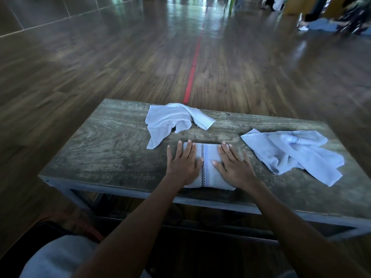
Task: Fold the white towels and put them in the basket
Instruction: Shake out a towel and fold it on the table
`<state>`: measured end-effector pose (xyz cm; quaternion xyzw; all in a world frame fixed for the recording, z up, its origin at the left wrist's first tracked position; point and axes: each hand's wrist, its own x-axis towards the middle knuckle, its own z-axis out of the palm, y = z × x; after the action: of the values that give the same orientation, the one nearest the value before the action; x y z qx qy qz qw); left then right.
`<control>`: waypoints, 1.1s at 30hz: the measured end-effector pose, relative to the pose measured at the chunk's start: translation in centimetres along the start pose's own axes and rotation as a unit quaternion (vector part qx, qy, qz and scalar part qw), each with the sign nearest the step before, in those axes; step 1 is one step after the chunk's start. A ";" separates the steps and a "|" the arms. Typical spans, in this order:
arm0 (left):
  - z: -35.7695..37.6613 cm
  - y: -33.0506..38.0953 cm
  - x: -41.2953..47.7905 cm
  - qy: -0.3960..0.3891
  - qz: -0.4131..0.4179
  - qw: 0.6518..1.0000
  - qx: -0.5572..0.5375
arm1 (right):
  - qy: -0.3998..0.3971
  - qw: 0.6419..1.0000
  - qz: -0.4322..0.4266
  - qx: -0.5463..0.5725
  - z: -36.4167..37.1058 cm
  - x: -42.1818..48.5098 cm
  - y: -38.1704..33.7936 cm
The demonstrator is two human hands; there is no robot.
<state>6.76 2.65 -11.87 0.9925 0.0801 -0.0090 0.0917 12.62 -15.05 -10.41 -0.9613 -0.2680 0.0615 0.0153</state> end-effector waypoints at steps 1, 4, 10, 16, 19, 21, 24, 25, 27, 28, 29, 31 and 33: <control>0.1 0.1 0.2 0.002 0.001 1.000 -0.002 | 0.006 1.000 -0.002 -0.004 0.1 0.1 0.2; 0.2 0.0 0.4 0.011 -0.004 0.998 -0.060 | 0.004 1.000 -0.002 -0.007 -0.2 0.7 0.2; -0.2 0.2 -1.3 0.061 -0.032 0.987 -0.142 | 0.072 0.993 0.055 0.071 -1.9 1.8 -3.8; 0.9 0.1 -2.2 0.008 0.001 0.999 -0.045 | 0.056 0.996 0.039 0.056 1.6 -0.2 -4.8; 1.1 -0.2 -2.6 0.014 -0.004 0.999 -0.046 | 0.054 0.997 0.027 0.046 1.7 -0.6 -4.0; 1.0 -0.4 -3.1 0.024 -0.034 0.995 -0.092 | 0.051 0.997 0.021 0.046 1.7 -0.4 -3.9; 1.2 -1.2 -4.9 0.048 -0.078 0.984 -0.155 | 0.049 0.997 0.029 0.043 1.7 -0.4 -4.1; 1.3 -1.4 -5.7 0.052 -0.078 0.979 -0.182 | 0.049 0.997 0.031 0.043 1.7 -0.4 -4.2; 1.3 -1.7 -7.1 0.069 -0.062 0.962 -0.257 | 0.047 0.997 0.032 0.050 1.6 -0.4 -4.3; 1.2 -1.8 -7.8 0.081 -0.056 0.952 -0.291 | 0.047 0.997 0.032 0.054 1.6 -0.4 -4.3; 1.2 -2.0 -8.2 0.090 -0.055 0.943 -0.315 | 0.047 0.997 0.033 0.059 1.5 -0.4 -4.3; 1.1 -2.2 -8.7 0.085 -0.056 0.938 -0.330 | 0.043 0.996 0.032 0.070 1.4 -0.4 -4.2; 0.9 -2.4 -8.5 0.065 -0.058 0.945 -0.315 | 0.041 0.996 0.031 0.078 1.4 -0.4 -4.2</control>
<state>-2.03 3.43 -12.86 0.9051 0.1420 0.0756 0.3936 9.93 -11.69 -11.52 -0.9666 -0.2320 0.0435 0.0994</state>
